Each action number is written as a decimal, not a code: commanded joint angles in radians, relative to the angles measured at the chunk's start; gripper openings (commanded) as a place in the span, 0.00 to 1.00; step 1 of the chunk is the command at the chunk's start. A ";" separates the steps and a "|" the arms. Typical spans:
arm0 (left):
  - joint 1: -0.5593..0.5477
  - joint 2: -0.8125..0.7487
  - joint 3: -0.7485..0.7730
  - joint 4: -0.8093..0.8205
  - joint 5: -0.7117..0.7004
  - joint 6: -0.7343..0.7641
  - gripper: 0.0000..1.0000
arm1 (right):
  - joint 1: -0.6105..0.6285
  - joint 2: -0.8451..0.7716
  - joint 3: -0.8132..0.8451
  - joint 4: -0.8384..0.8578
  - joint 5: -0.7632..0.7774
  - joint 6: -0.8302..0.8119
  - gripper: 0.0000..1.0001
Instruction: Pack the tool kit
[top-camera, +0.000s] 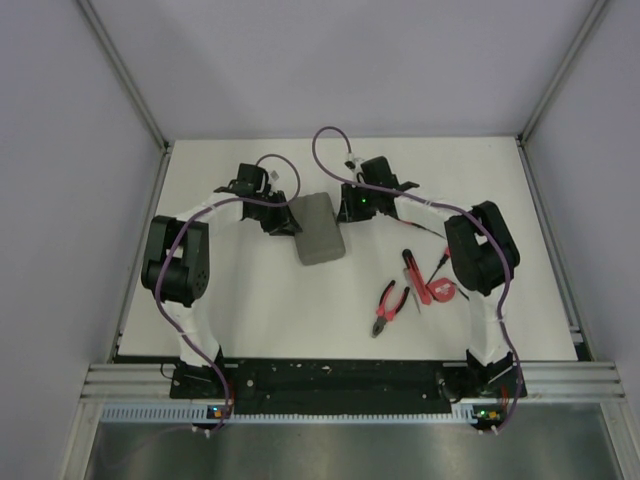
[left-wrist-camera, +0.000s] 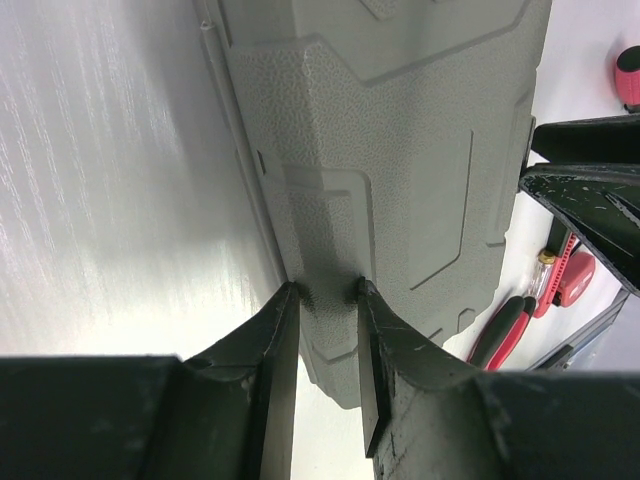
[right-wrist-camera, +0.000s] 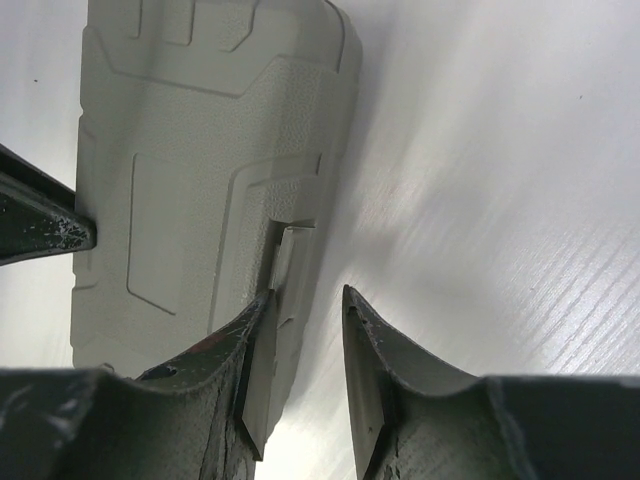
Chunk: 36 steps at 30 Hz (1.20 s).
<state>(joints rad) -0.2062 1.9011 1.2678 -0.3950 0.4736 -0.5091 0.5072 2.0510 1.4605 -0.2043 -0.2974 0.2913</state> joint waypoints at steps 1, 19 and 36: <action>0.005 0.047 -0.033 -0.056 -0.095 0.064 0.24 | -0.006 0.011 0.023 0.022 0.046 -0.006 0.32; 0.005 0.039 -0.033 -0.061 -0.096 0.057 0.24 | -0.004 -0.057 0.034 -0.007 0.184 -0.006 0.31; 0.004 0.041 -0.033 -0.051 -0.089 0.038 0.26 | -0.002 -0.037 0.072 0.006 0.003 0.020 0.40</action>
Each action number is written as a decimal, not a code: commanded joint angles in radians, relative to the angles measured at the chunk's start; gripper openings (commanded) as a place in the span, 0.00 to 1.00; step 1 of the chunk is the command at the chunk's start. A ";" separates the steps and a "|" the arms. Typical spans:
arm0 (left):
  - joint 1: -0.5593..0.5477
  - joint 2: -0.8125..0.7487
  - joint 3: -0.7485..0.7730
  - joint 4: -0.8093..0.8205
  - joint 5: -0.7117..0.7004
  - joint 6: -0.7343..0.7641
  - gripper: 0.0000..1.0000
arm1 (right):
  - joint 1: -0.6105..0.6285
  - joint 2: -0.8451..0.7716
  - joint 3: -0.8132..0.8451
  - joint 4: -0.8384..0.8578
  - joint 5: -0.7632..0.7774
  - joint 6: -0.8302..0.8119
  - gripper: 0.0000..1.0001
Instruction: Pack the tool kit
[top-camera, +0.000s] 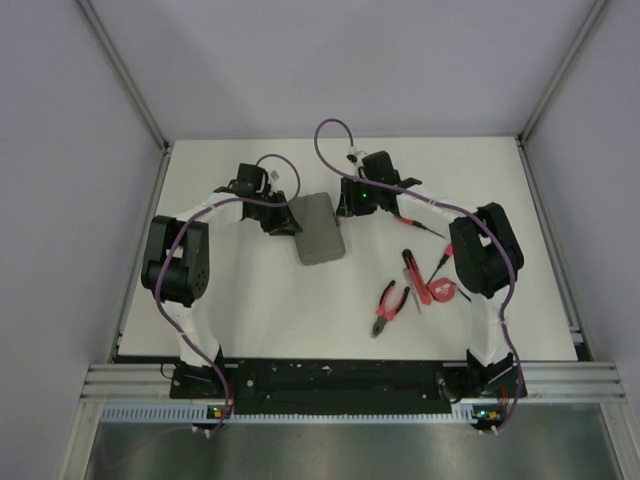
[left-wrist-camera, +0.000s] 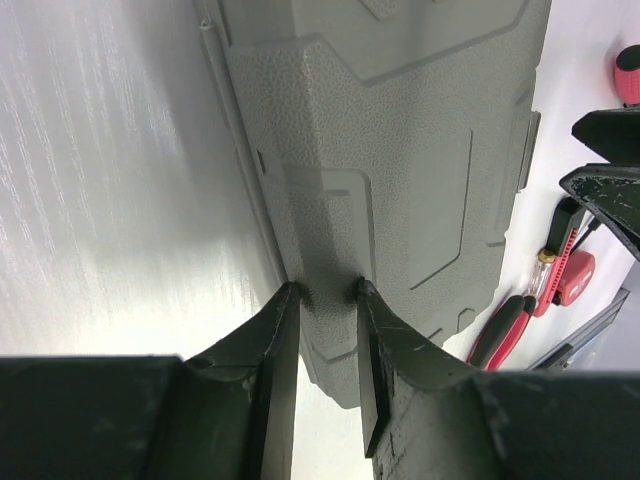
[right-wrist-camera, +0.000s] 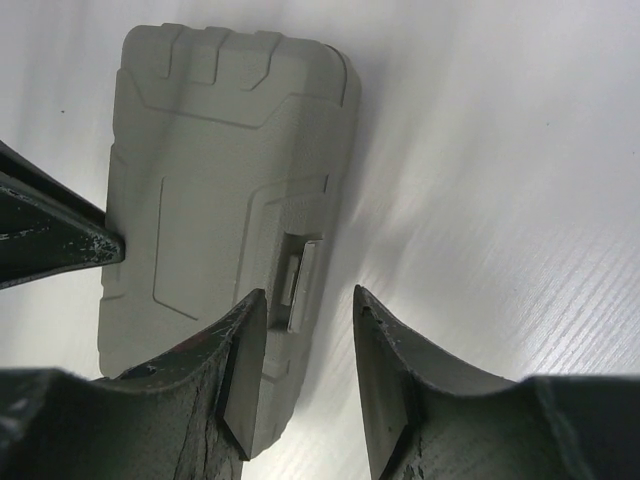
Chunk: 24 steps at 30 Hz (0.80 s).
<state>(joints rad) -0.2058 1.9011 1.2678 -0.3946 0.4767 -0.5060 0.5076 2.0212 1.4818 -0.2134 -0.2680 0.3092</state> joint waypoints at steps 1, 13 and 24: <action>0.003 0.039 -0.038 -0.049 -0.090 0.035 0.26 | -0.001 -0.003 0.052 0.016 -0.027 0.001 0.40; 0.003 0.039 -0.050 -0.044 -0.085 0.032 0.26 | -0.001 0.047 0.046 0.006 -0.007 -0.010 0.38; 0.003 0.036 -0.061 -0.041 -0.084 0.037 0.26 | 0.000 0.076 0.049 0.008 -0.034 0.005 0.18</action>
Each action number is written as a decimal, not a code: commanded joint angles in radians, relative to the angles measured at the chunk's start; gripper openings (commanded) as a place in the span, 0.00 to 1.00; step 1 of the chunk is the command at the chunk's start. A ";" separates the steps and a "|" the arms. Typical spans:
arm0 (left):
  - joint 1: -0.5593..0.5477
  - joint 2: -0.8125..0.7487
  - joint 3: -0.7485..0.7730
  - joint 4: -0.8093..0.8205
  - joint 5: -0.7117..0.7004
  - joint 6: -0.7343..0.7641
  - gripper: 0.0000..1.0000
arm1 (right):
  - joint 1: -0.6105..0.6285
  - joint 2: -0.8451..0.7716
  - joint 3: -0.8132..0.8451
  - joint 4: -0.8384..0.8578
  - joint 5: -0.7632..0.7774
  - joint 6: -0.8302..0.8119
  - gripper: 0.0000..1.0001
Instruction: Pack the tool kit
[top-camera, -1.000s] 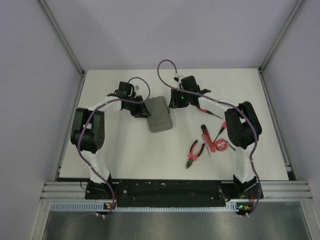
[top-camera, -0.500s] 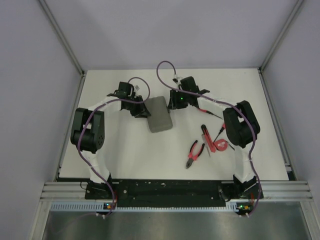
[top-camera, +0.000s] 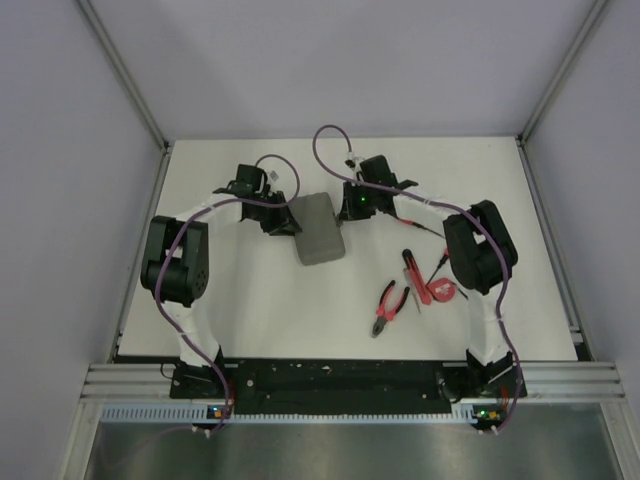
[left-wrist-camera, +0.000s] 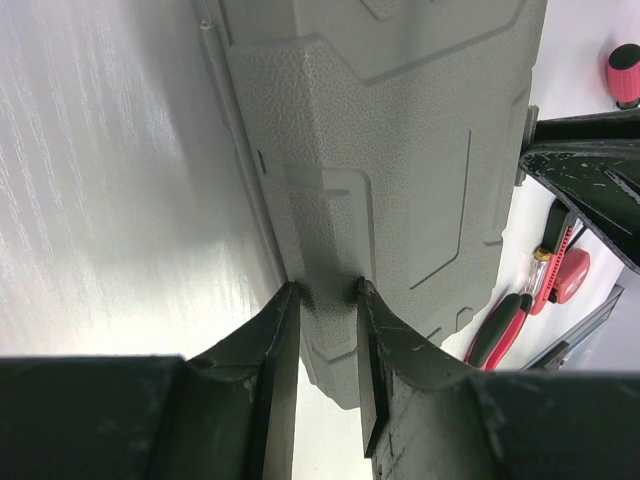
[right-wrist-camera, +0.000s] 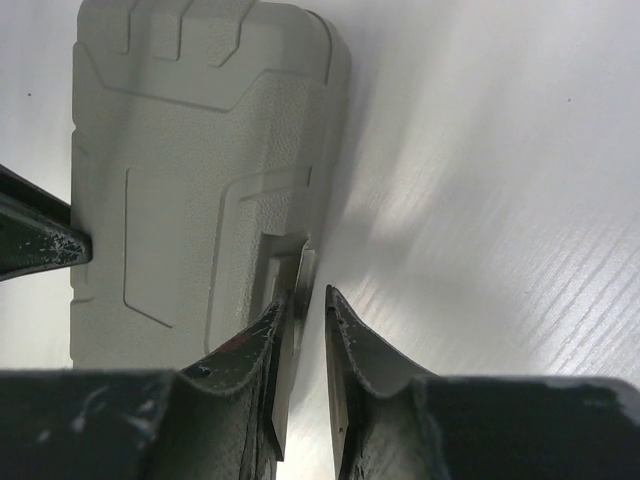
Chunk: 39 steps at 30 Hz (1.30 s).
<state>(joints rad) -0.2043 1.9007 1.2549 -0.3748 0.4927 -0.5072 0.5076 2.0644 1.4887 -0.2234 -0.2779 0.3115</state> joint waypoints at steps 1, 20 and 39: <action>0.002 0.037 -0.046 -0.061 -0.100 0.038 0.26 | 0.002 0.034 0.044 0.019 -0.024 0.006 0.18; 0.002 0.034 -0.049 -0.062 -0.092 0.038 0.27 | 0.006 0.069 0.048 0.002 0.058 0.014 0.17; 0.002 0.035 -0.046 -0.061 -0.094 0.035 0.27 | 0.017 0.065 0.041 0.055 -0.069 0.034 0.31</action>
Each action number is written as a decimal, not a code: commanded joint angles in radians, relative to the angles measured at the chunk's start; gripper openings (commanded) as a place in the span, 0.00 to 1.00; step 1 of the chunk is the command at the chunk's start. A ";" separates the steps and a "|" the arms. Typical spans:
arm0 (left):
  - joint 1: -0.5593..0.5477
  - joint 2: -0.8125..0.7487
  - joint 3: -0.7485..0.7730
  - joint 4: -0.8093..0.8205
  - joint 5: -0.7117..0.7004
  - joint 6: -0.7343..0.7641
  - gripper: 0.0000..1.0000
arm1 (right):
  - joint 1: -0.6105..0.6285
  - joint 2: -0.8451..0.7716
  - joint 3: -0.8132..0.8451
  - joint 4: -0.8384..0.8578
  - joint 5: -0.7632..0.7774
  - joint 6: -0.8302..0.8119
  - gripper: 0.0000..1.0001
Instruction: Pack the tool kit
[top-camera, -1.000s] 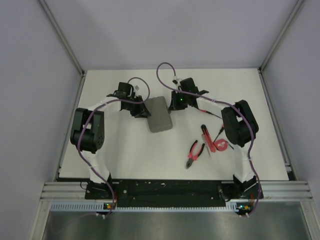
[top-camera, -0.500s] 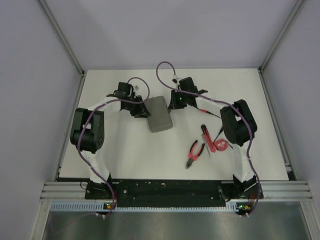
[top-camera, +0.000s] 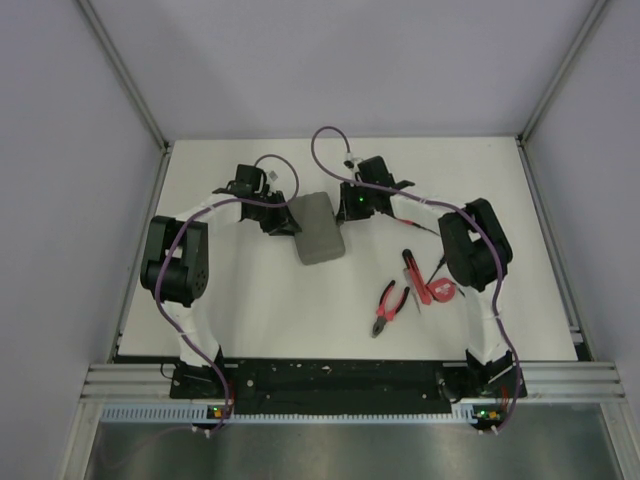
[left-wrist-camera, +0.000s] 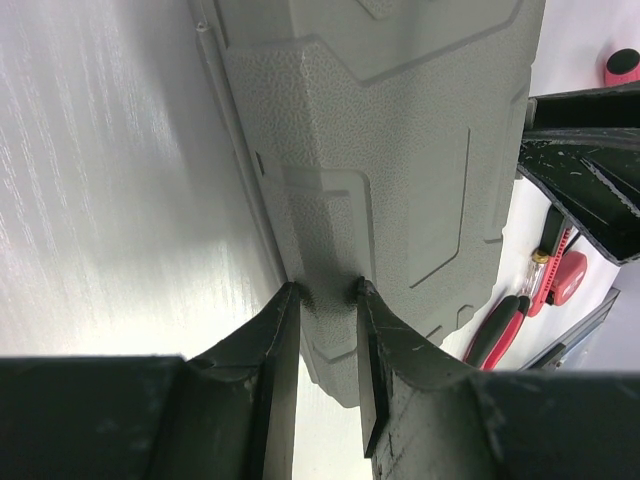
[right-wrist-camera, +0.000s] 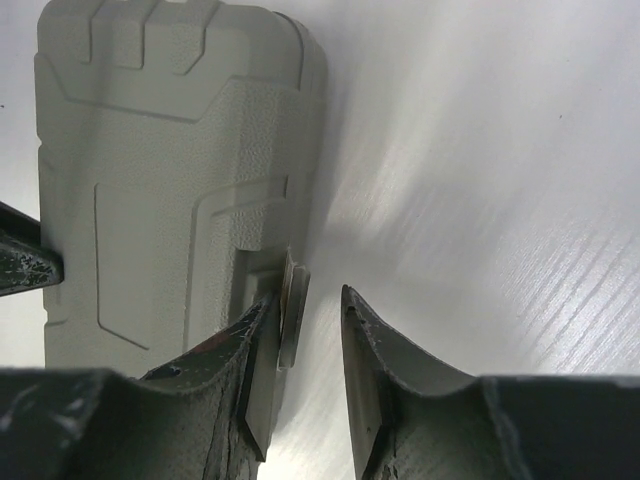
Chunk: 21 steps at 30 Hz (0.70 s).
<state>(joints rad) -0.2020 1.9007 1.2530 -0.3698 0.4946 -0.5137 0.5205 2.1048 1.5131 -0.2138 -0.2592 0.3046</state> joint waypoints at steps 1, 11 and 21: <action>0.000 0.035 -0.044 -0.066 -0.096 0.041 0.27 | 0.004 0.027 0.016 0.048 -0.097 0.044 0.30; 0.000 0.018 -0.038 -0.073 -0.093 0.043 0.31 | -0.014 0.003 0.002 0.063 -0.147 0.076 0.00; 0.000 -0.087 0.074 -0.083 -0.059 -0.002 0.57 | -0.019 -0.158 -0.004 -0.039 -0.057 0.103 0.00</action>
<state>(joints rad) -0.2005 1.8889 1.2625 -0.4271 0.4580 -0.5125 0.4999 2.0876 1.4990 -0.2253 -0.3344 0.3904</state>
